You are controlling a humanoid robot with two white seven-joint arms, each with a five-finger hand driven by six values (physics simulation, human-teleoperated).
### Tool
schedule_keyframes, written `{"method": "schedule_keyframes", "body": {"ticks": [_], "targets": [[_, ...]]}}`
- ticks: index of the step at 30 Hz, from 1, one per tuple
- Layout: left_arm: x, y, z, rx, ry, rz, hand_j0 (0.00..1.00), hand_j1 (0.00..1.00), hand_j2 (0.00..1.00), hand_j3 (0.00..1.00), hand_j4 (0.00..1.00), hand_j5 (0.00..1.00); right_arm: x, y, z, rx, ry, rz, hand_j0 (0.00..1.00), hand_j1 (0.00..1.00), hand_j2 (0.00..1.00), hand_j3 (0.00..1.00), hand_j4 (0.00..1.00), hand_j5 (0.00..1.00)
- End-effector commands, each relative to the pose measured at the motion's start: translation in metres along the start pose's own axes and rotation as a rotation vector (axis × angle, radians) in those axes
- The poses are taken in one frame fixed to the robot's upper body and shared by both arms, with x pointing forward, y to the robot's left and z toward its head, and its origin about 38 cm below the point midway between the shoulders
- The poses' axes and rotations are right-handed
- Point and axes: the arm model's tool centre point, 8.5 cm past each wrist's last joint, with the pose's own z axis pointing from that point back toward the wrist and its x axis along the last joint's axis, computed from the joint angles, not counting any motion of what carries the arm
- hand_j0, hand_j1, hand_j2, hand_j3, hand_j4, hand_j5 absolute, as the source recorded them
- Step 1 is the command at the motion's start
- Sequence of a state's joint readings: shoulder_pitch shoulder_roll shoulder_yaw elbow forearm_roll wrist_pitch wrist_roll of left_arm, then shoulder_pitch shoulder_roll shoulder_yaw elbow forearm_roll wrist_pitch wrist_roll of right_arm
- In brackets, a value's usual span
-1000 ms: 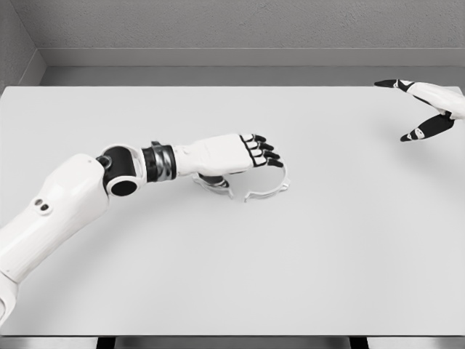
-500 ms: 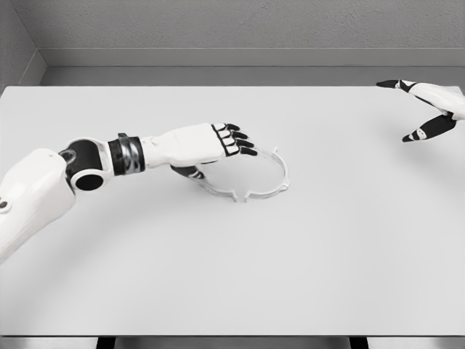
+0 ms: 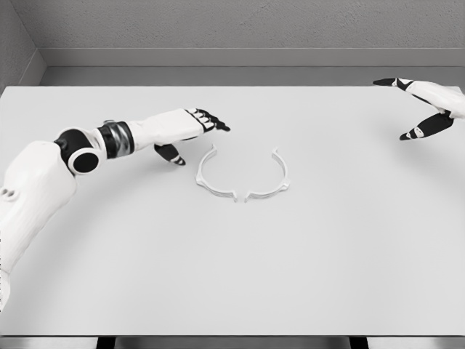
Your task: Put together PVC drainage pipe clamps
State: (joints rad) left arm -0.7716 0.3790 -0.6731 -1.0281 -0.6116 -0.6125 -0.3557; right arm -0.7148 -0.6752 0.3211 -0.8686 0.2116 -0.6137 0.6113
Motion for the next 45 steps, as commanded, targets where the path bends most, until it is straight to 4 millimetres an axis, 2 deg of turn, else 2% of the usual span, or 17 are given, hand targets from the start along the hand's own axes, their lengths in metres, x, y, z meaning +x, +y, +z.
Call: {"method": "schedule_keyframes", "body": {"ticks": [1, 6, 10, 19, 27, 30, 33, 35, 45], "targets": [[-0.002, 0.013, -0.001, 0.031, 0.007, 0.024, 1.00, 1.00, 1.00, 1.00, 1.00, 1.00, 0.000, -0.001, 0.000, -0.006, -0.002, -0.004, 1.00, 1.00, 1.00, 1.00, 1.00, 1.00], [-0.003, 0.012, -0.001, 0.015, 0.011, 0.026, 1.00, 1.00, 1.00, 1.00, 1.00, 1.00, 0.003, 0.000, -0.002, 0.000, -0.010, 0.000, 1.00, 1.00, 1.00, 1.00, 1.00, 1.00], [0.013, 0.011, -0.022, -0.002, -0.017, -0.004, 1.00, 1.00, 1.00, 1.00, 1.00, 1.00, 0.004, 0.005, -0.005, 0.019, -0.013, 0.002, 1.00, 1.00, 1.00, 1.00, 1.00, 1.00], [0.014, 0.010, -0.023, -0.007, -0.017, -0.006, 1.00, 1.00, 1.00, 1.00, 1.00, 1.00, 0.005, 0.006, -0.006, 0.020, -0.015, 0.002, 1.00, 1.00, 1.00, 1.00, 1.00, 1.00], [0.000, -0.004, -0.019, -0.049, 0.028, 0.014, 1.00, 1.00, 1.00, 1.00, 1.00, 1.00, 0.003, 0.008, -0.004, 0.027, -0.009, 0.002, 1.00, 1.00, 1.00, 1.00, 1.00, 1.00], [0.005, -0.009, -0.025, -0.079, 0.016, 0.016, 1.00, 1.00, 1.00, 1.00, 1.00, 1.00, 0.001, -0.003, 0.001, 0.003, 0.000, 0.007, 1.00, 1.00, 1.00, 1.00, 1.00, 1.00], [0.007, -0.010, -0.027, -0.083, 0.011, 0.015, 1.00, 1.00, 1.00, 1.00, 1.00, 1.00, 0.003, 0.000, -0.003, 0.012, -0.007, 0.006, 1.00, 1.00, 1.00, 1.00, 1.00, 1.00], [0.008, -0.010, -0.028, -0.085, 0.007, 0.016, 1.00, 1.00, 1.00, 1.00, 1.00, 1.00, 0.004, -0.005, -0.003, 0.001, -0.009, 0.012, 1.00, 1.00, 1.00, 1.00, 1.00, 1.00], [0.013, -0.009, -0.034, -0.084, -0.003, 0.011, 1.00, 1.00, 1.00, 1.00, 1.00, 1.00, 0.015, -0.010, -0.008, -0.001, -0.038, 0.033, 1.00, 1.00, 1.00, 1.00, 1.00, 1.00]]}}
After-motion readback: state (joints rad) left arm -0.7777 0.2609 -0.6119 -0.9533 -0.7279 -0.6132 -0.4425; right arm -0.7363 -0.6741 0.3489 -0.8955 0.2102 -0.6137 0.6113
